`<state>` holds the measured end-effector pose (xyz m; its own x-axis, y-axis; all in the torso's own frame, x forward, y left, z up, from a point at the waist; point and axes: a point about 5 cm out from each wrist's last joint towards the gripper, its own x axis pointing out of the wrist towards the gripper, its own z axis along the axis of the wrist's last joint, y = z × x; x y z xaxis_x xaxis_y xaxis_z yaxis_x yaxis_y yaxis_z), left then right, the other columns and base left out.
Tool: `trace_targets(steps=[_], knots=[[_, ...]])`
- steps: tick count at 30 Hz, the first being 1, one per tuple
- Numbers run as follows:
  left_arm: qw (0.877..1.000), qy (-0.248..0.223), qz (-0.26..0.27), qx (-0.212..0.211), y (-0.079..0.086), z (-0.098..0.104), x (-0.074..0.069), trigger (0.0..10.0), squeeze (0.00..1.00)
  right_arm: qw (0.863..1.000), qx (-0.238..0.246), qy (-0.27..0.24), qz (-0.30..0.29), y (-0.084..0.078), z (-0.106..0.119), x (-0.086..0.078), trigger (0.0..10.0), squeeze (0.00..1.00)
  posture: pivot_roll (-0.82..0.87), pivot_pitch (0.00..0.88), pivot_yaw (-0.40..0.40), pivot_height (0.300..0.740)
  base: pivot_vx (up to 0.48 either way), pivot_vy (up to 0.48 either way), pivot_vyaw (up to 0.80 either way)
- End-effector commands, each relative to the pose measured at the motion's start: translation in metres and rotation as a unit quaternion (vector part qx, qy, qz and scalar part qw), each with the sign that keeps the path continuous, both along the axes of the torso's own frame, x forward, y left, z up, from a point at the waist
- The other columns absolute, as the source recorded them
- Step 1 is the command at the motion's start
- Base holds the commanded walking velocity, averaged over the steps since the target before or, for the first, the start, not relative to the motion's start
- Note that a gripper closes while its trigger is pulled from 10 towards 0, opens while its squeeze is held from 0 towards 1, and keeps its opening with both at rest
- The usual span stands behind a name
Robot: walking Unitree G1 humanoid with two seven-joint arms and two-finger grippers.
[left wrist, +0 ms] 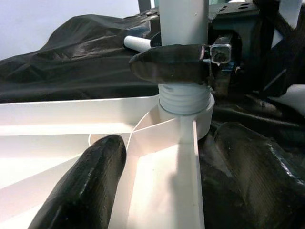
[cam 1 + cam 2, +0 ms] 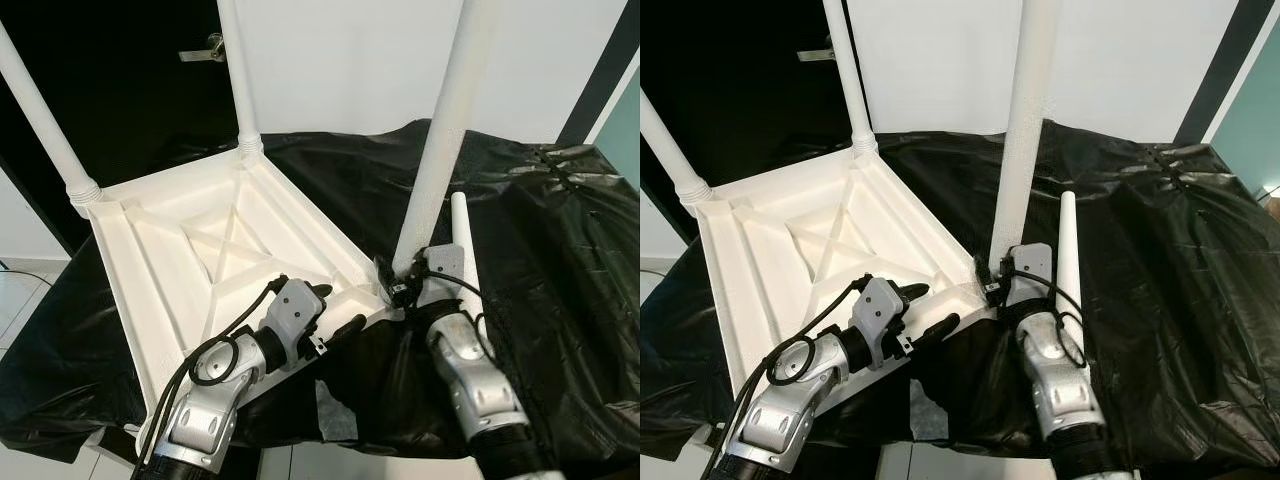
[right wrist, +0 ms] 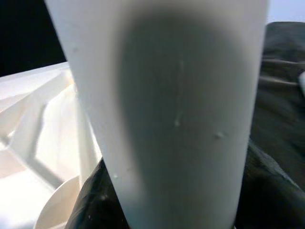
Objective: Building children table
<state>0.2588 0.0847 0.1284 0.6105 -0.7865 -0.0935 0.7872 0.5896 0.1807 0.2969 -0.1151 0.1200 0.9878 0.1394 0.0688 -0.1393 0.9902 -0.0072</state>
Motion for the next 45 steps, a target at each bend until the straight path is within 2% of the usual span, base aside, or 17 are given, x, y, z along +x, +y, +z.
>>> trace_targets(steps=[1, 6, 7, 9, 10, 11, 12, 23, 24, 26, 38, 39, 40, 41, 43, 44, 45], knots=[[0.999, 0.002, 0.044, 0.005, 0.003, -0.004, 0.002, 10.0, 0.00, 0.999, 0.004, 0.046, -0.018, -0.002, -0.018, -0.005, 10.0, 0.00, -0.02, 0.000, -0.013, 0.740, 0.000, 0.000, 0.00], [0.999, 0.001, 0.044, 0.007, 0.004, -0.004, 0.003, 10.0, 0.00, 0.999, 0.004, 0.035, -0.010, 0.002, -0.013, -0.007, 10.0, 0.00, -0.02, 0.000, -0.013, 0.740, 0.000, 0.000, 0.00], [0.999, 0.001, 0.044, 0.008, 0.004, -0.003, 0.004, 10.0, 0.00, 0.999, 0.002, 0.034, -0.013, 0.001, -0.012, -0.007, 10.0, 0.10, -0.02, 0.000, -0.013, 0.740, 0.000, 0.000, 0.00], [0.999, 0.001, 0.044, 0.008, 0.004, -0.003, 0.004, 10.0, 0.00, 0.999, 0.002, 0.034, -0.013, 0.001, -0.012, -0.007, 10.0, 0.10, -0.02, 0.000, -0.013, 0.740, 0.000, 0.000, 0.00], [0.999, 0.003, 0.046, 0.007, 0.004, -0.003, 0.005, 10.0, 0.00, 0.999, 0.001, 0.034, -0.016, 0.000, -0.011, -0.006, 10.0, 0.67, -0.02, 0.000, -0.015, 0.740, 0.000, 0.000, 0.00], [0.999, 0.003, 0.046, 0.007, 0.004, -0.003, 0.005, 10.0, 0.00, 0.999, 0.001, 0.034, -0.016, 0.000, -0.011, -0.006, 10.0, 0.67, -0.02, 0.000, -0.015, 0.740, 0.000, 0.000, 0.00], [0.999, 0.004, 0.047, 0.004, 0.004, -0.003, 0.005, 10.0, 0.00, 0.999, 0.000, 0.030, -0.009, -0.002, -0.010, -0.006, 10.0, 1.00, -0.02, 0.000, -0.017, 0.740, 0.000, 0.000, 0.00], [0.999, 0.006, 0.039, 0.008, 0.004, -0.003, 0.003, 10.0, 0.00, 0.995, -0.033, 0.011, 0.096, -0.024, -0.004, -0.006, 10.0, 1.00, -0.01, 0.000, -0.015, 0.740, 0.000, 0.000, 0.00], [0.999, 0.005, 0.035, 0.011, 0.005, -0.003, 0.002, 10.0, 0.00, 0.991, -0.038, 0.007, 0.126, -0.029, -0.002, -0.007, 10.0, 0.10, -0.02, 0.000, -0.010, 0.740, 0.000, 0.000, 0.00], [0.999, 0.004, 0.033, 0.013, 0.006, -0.003, 0.003, 10.0, 0.00, 0.986, -0.046, 0.006, 0.157, -0.032, -0.001, -0.006, 10.0, 0.00, -0.02, 0.000, -0.003, 0.740, 0.000, 0.000, 0.00], [1.000, -0.006, 0.016, 0.015, -0.002, 0.001, 0.007, 10.0, 0.00, 0.946, -0.102, 0.007, 0.307, -0.034, 0.013, 0.017, 10.0, 0.00, -0.02, 0.000, -0.003, 0.740, 0.000, 0.000, 0.00], [1.000, -0.007, 0.017, 0.017, -0.001, 0.001, 0.007, 10.0, 0.00, 0.942, -0.104, 0.008, 0.320, -0.032, 0.014, 0.018, 8.7, 0.00, -0.01, 0.000, -0.006, 0.740, 0.000, 0.000, 0.00], [1.000, -0.007, 0.017, 0.017, -0.001, 0.001, 0.007, 10.0, 0.00, 0.942, -0.104, 0.008, 0.320, -0.032, 0.014, 0.018, 8.7, 0.00, -0.01, 0.000, -0.006, 0.740, 0.000, 0.000, 0.00], [1.000, -0.007, 0.016, 0.020, 0.000, 0.001, 0.006, 10.0, 0.00, 0.937, -0.109, 0.008, 0.331, -0.030, 0.014, 0.019, 2.5, 0.00, -0.01, 0.000, -0.011, 0.740, 0.000, 0.000, 0.00], [1.000, -0.007, 0.016, 0.020, 0.000, 0.001, 0.006, 10.0, 0.00, 0.937, -0.109, 0.008, 0.331, -0.030, 0.014, 0.019, 2.5, 0.00, -0.01, 0.000, -0.011, 0.740, 0.000, 0.000, 0.00], [1.000, -0.008, 0.014, 0.021, 0.000, 0.001, 0.006, 10.0, 0.00, 0.933, -0.111, 0.010, 0.341, -0.029, 0.014, 0.019, 0.0, 0.00, 0.00, 0.000, -0.015, 0.740, 0.000, 0.000, 0.00], [1.000, -0.010, 0.013, 0.023, 0.001, 0.001, 0.005, 10.0, 0.00, 0.931, -0.112, 0.012, 0.347, -0.028, 0.013, 0.019, 0.0, 0.00, 0.01, 0.000, -0.017, 0.740, 0.000, 0.000, 0.00]])
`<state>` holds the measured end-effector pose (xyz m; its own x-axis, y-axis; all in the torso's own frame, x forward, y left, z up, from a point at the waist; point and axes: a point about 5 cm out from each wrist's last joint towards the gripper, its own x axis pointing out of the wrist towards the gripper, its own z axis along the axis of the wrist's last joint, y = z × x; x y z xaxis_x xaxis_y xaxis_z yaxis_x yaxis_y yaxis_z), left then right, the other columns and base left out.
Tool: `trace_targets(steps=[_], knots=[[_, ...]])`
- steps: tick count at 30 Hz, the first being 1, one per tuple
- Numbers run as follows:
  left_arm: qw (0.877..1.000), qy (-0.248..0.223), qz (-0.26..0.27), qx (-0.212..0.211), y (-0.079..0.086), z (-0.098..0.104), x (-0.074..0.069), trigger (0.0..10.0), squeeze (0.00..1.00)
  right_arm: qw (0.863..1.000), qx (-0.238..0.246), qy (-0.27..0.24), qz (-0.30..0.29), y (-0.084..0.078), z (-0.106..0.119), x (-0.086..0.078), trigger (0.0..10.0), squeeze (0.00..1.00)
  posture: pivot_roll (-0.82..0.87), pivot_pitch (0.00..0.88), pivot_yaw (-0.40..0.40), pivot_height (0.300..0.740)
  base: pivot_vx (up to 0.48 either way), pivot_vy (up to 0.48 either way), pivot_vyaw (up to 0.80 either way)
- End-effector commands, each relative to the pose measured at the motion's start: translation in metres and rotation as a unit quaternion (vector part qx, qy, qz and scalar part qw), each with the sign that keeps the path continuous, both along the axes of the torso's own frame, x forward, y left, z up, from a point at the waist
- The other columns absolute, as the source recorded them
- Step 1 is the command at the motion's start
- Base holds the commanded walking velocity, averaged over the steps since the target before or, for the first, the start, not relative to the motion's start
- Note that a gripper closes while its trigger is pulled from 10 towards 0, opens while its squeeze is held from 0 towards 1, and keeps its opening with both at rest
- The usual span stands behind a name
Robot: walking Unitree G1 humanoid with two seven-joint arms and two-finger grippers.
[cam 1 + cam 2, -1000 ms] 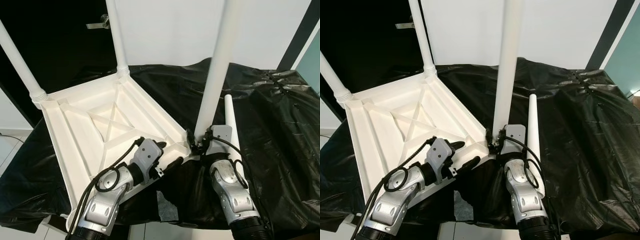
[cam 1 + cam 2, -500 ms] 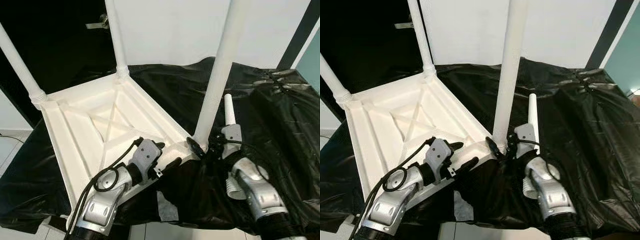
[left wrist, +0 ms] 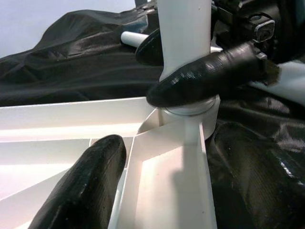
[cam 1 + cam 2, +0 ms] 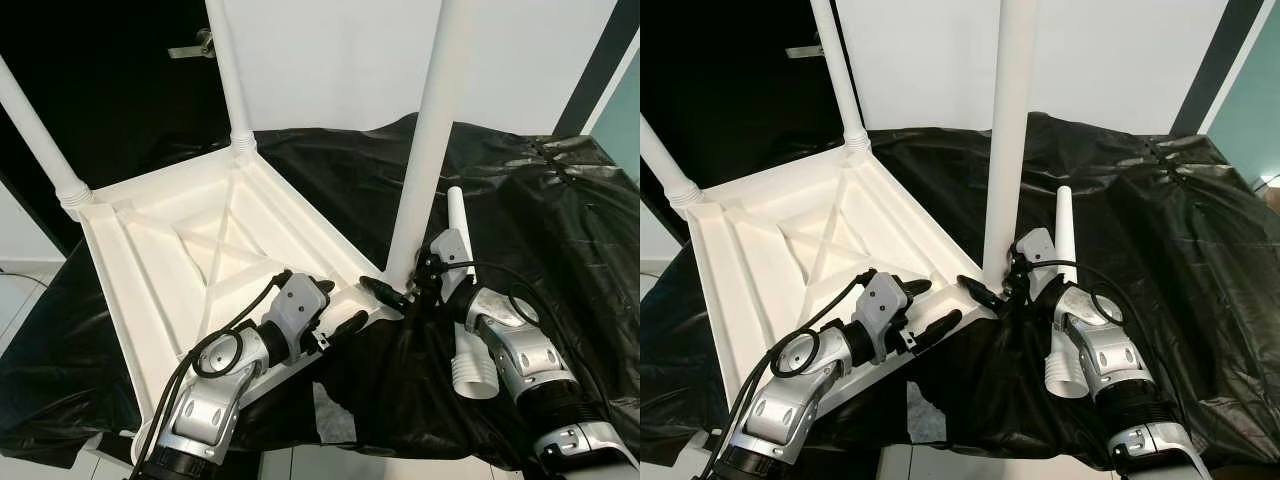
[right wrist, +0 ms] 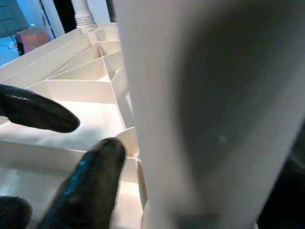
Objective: Building children table
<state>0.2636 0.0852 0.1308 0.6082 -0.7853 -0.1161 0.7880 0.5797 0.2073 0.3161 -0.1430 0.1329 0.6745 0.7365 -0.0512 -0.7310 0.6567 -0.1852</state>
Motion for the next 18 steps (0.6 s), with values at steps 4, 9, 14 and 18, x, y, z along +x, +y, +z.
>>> trace_targets(steps=[4, 9, 14, 18], knots=[[1.000, -0.008, 0.014, 0.012, 0.003, -0.003, -0.001, 10.0, 0.00, 1.000, 0.002, 0.012, 0.008, -0.001, -0.006, -0.002, 0.0, 0.00, 0.01, 0.000, -0.018, 0.740, 0.000, 0.000, 0.00], [1.000, -0.008, 0.014, 0.013, 0.003, -0.003, -0.001, 10.0, 0.00, 1.000, 0.004, 0.015, 0.006, -0.001, -0.007, -0.002, 0.0, 0.00, 0.01, 0.000, -0.018, 0.740, 0.000, 0.000, 0.00], [1.000, -0.008, 0.017, 0.016, 0.006, -0.003, 0.001, 10.0, 0.00, 0.994, -0.008, 0.024, -0.106, -0.005, -0.022, -0.004, 10.0, 0.00, 0.00, 0.000, -0.007, 0.740, 0.000, 0.000, 0.00], [1.000, -0.006, 0.015, 0.016, 0.004, -0.004, -0.001, 10.0, 0.00, 0.988, 0.011, 0.032, -0.153, -0.004, -0.026, -0.006, 10.0, 0.00, -0.01, 0.000, -0.006, 0.740, 0.000, 0.000, 0.00]])
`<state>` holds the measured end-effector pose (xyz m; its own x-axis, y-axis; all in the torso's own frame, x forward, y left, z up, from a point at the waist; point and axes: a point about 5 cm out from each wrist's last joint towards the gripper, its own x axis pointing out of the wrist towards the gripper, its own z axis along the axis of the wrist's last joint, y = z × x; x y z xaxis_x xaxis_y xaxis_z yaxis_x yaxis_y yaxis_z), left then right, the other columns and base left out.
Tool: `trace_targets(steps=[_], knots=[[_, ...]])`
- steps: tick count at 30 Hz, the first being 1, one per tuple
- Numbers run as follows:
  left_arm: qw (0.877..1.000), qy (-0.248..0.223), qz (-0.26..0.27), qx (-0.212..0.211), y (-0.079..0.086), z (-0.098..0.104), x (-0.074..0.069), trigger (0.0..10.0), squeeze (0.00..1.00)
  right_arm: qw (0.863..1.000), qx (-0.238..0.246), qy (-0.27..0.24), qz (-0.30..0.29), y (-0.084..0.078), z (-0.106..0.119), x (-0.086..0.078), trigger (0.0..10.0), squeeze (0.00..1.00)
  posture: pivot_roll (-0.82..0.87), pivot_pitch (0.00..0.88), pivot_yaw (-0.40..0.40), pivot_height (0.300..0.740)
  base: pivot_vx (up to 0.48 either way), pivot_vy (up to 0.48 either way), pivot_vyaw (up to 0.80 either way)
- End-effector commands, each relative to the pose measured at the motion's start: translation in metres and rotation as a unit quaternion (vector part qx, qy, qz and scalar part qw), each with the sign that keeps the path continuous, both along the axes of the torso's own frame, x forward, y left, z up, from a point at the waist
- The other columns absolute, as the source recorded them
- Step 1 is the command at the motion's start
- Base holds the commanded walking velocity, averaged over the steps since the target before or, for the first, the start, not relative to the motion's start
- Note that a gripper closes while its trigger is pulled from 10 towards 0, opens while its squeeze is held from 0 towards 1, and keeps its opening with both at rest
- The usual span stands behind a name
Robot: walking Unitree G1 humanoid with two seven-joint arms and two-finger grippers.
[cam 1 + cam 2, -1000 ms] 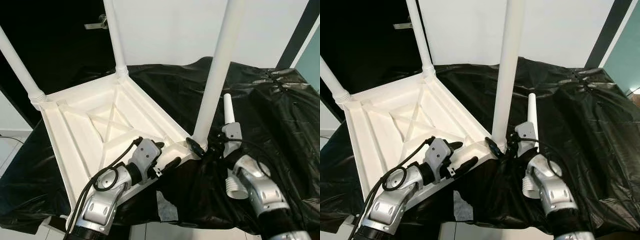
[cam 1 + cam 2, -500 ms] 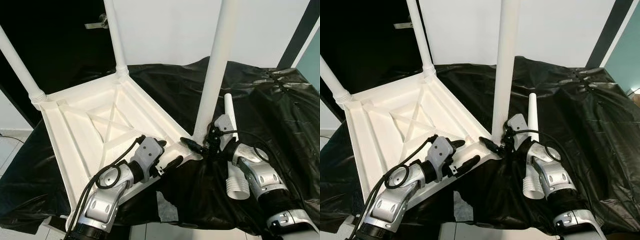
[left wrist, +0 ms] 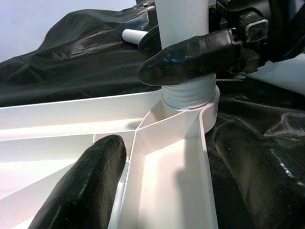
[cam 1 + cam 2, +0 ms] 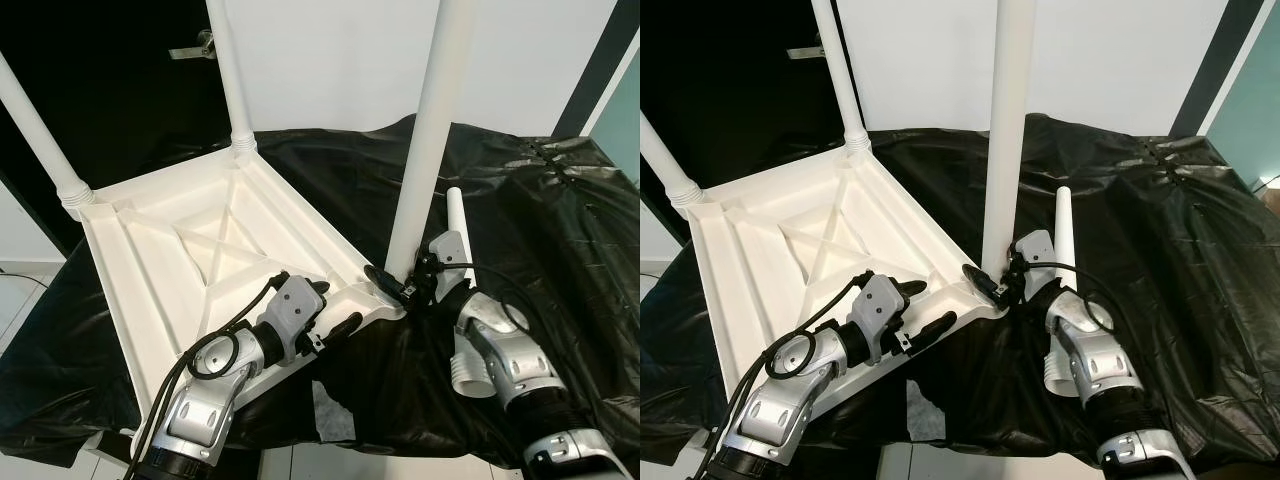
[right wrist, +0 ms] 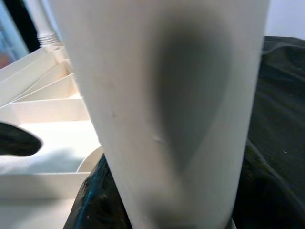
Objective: Building children table
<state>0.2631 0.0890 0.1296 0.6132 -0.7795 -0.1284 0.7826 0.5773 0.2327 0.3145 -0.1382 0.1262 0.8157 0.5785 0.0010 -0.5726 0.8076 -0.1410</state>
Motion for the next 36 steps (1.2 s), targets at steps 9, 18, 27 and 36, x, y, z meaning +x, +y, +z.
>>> trace_targets(steps=[9, 18, 27, 36], knots=[[1.000, 0.007, 0.011, -0.002, 0.000, -0.003, -0.004, 10.0, 0.00, 0.985, 0.030, 0.047, -0.166, 0.002, -0.025, -0.014, 10.0, 0.00, -0.01, 0.000, -0.003, 0.740, 0.000, 0.000, 0.00], [1.000, 0.009, 0.013, -0.006, 0.000, -0.002, -0.006, 10.0, 0.00, 0.967, 0.067, 0.033, -0.244, 0.017, -0.019, -0.019, 10.0, 0.00, 0.00, 0.000, -0.008, 0.740, 0.000, 0.000, 0.00], [1.000, 0.008, 0.016, -0.007, 0.002, -0.001, -0.005, 10.0, 0.00, 0.965, 0.078, 0.028, -0.248, 0.026, -0.016, -0.019, 10.0, 0.00, 0.00, 0.000, -0.006, 0.740, 0.000, 0.000, 0.00], [1.000, 0.003, 0.019, -0.001, 0.003, 0.000, -0.002, 10.0, 0.00, 0.974, 0.067, 0.009, -0.217, 0.023, -0.010, -0.021, 10.0, 1.00, -0.01, 0.000, -0.008, 0.740, 0.000, 0.000, 0.00]])
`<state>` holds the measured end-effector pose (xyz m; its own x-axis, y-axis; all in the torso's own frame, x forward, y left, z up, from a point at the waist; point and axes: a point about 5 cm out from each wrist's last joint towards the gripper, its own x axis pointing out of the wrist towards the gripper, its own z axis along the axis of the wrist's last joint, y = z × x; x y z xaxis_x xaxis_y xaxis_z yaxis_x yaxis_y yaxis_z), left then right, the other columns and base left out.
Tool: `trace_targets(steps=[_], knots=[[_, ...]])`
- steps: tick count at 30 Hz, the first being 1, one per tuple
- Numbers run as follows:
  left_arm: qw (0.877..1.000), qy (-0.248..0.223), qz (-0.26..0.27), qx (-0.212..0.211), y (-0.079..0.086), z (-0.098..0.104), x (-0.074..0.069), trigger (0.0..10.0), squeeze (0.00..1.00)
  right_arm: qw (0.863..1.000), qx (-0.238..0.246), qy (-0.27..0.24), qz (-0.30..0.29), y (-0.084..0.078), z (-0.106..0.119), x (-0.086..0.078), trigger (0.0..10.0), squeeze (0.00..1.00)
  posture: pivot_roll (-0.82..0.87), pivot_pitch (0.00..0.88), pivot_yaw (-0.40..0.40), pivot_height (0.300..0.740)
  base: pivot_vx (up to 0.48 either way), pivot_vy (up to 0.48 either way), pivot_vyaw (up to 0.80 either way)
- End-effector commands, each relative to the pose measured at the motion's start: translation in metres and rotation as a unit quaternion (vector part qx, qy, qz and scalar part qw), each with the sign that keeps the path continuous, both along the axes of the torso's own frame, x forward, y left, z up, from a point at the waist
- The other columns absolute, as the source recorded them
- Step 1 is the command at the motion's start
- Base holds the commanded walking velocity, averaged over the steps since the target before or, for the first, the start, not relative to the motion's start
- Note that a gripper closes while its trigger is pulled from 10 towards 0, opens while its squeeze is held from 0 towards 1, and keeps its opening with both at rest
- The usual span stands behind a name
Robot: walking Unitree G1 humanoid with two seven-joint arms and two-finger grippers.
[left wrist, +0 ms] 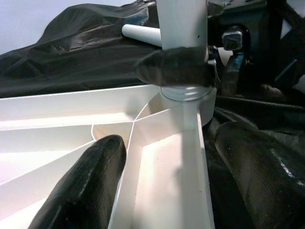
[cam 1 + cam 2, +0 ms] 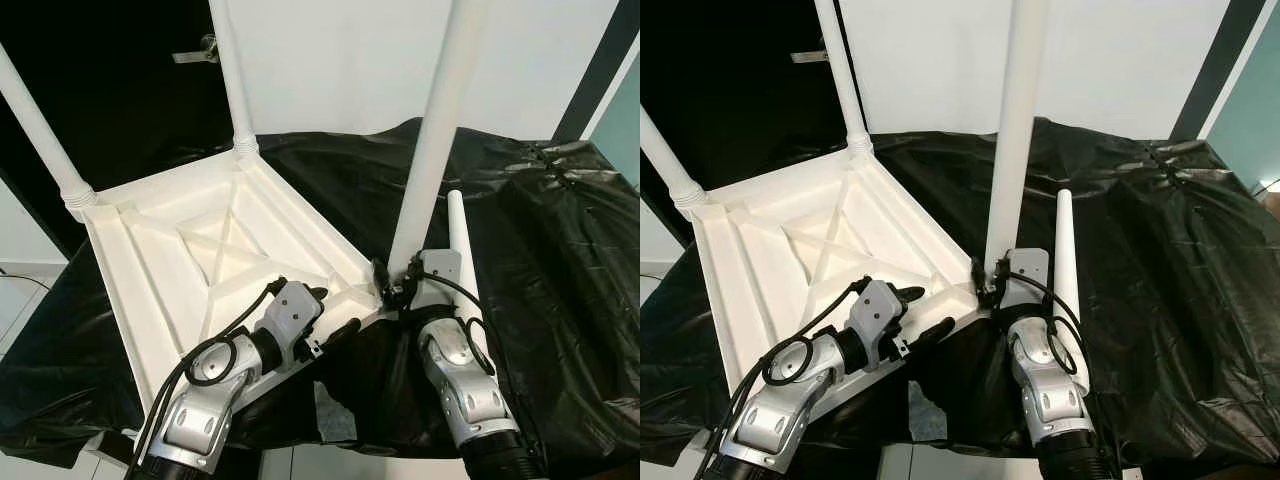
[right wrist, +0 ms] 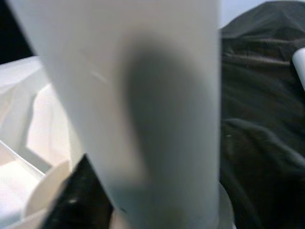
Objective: Building children table
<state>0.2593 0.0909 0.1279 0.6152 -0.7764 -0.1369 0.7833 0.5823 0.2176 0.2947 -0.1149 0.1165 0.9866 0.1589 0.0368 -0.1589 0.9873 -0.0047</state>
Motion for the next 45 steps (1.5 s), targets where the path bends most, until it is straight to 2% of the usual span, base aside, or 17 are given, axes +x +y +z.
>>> trace_targets(steps=[1, 5, 8, 9, 10, 12, 15, 18, 20, 21, 22, 23, 24, 30, 39, 40, 45], knots=[[1.000, -0.007, 0.015, 0.000, 0.000, 0.002, 0.002, 10.0, 0.00, 1.000, -0.010, -0.005, 0.026, 0.000, 0.001, -0.003, 10.0, 1.00, -0.01, 0.000, -0.008, 0.740, 0.000, 0.000, 0.00], [1.000, -0.008, 0.014, 0.000, -0.001, 0.002, 0.003, 10.0, 0.00, 0.998, -0.015, -0.017, 0.060, -0.003, 0.004, -0.005, 10.0, 1.00, -0.01, 0.000, -0.009, 0.740, 0.000, 0.000, 0.00], [1.000, -0.008, 0.014, 0.000, -0.002, 0.002, 0.003, 10.0, 0.00, 0.994, -0.020, -0.026, 0.102, -0.011, 0.007, -0.004, 10.0, 1.00, -0.01, 0.000, -0.009, 0.740, 0.000, 0.000, 0.00], [1.000, -0.009, 0.014, 0.001, -0.002, 0.002, 0.004, 10.0, 0.00, 0.992, -0.022, -0.027, 0.121, -0.015, 0.007, -0.002, 10.0, 0.93, -0.01, 0.000, -0.013, 0.740, 0.000, 0.000, 0.00], [1.000, -0.009, 0.014, 0.001, -0.002, 0.002, 0.005, 10.0, 0.00, 0.988, -0.027, -0.030, 0.147, -0.018, 0.008, 0.000, 10.0, 0.00, -0.01, 0.000, -0.012, 0.740, 0.000, 0.000, 0.00], [1.000, -0.010, 0.014, 0.001, -0.002, 0.003, 0.005, 10.0, 0.00, 0.982, -0.039, -0.031, 0.183, -0.020, 0.009, 0.002, 10.0, 0.00, -0.01, 0.000, -0.007, 0.740, 0.000, 0.000, 0.00], [1.000, -0.012, 0.014, 0.002, -0.002, 0.003, 0.006, 10.0, 0.00, 0.977, -0.049, -0.033, 0.203, -0.020, 0.010, 0.004, 10.0, 0.00, -0.01, 0.000, -0.007, 0.740, 0.000, 0.000, 0.00], [1.000, -0.016, 0.012, 0.005, -0.002, 0.004, 0.008, 10.0, 0.00, 0.960, -0.067, -0.028, 0.269, -0.016, 0.014, 0.011, 10.0, 0.00, -0.01, 0.000, -0.003, 0.740, 0.000, 0.000, 0.00], [1.000, -0.016, 0.012, 0.005, -0.002, 0.004, 0.008, 10.0, 0.00, 0.960, -0.067, -0.028, 0.269, -0.016, 0.014, 0.011, 10.0, 0.00, -0.01, 0.000, -0.003, 0.740, 0.000, 0.000, 0.00], [1.000, -0.017, 0.011, 0.005, -0.002, 0.005, 0.008, 10.0, 0.00, 0.955, -0.076, -0.026, 0.286, -0.015, 0.015, 0.013, 10.0, 0.00, -0.01, 0.000, 0.000, 0.740, 0.000, 0.000, 0.00], [1.000, -0.018, 0.010, 0.005, -0.002, 0.005, 0.009, 10.0, 0.00, 0.949, -0.089, -0.022, 0.301, -0.013, 0.014, 0.016, 4.1, 0.00, 0.00, 0.000, -0.002, 0.740, 0.000, 0.000, 0.00], [1.000, -0.018, 0.010, 0.005, -0.002, 0.006, 0.009, 10.0, 0.00, 0.945, -0.100, -0.021, 0.312, -0.012, 0.014, 0.018, 2.6, 0.00, 0.00, 0.000, -0.002, 0.740, 0.000, 0.000, 0.00], [1.000, -0.020, 0.011, 0.006, -0.001, 0.006, 0.009, 10.0, 0.00, 0.942, -0.105, -0.018, 0.317, -0.012, 0.014, 0.019, 0.0, 0.00, 0.01, 0.000, -0.004, 0.740, 0.000, 0.000, 0.00], [1.000, -0.020, 0.013, 0.006, -0.001, 0.006, 0.009, 10.0, 0.00, 0.942, -0.104, -0.013, 0.318, -0.014, 0.012, 0.020, 0.0, 0.00, 0.01, 0.000, -0.006, 0.740, 0.000, 0.000, 0.00], [1.000, -0.018, 0.008, 0.005, -0.003, 0.006, 0.007, 10.0, 0.00, 0.954, -0.077, -0.001, 0.291, -0.016, 0.004, 0.013, 0.0, 0.00, 0.00, 0.000, -0.001, 0.740, 0.000, 0.000, 0.00], [1.000, -0.017, 0.007, 0.006, -0.003, 0.005, 0.006, 10.0, 0.00, 0.960, -0.066, -0.002, 0.271, -0.015, 0.003, 0.011, 10.0, 0.00, 0.00, 0.000, 0.002, 0.740, 0.000, 0.000, 0.00], [1.000, -0.015, 0.003, 0.006, -0.004, 0.005, 0.006, 10.0, 0.00, 0.973, -0.059, -0.005, 0.221, -0.014, 0.000, 0.008, 10.0, 0.00, -0.01, 0.000, 0.008, 0.740, 0.000, 0.000, 0.00]])
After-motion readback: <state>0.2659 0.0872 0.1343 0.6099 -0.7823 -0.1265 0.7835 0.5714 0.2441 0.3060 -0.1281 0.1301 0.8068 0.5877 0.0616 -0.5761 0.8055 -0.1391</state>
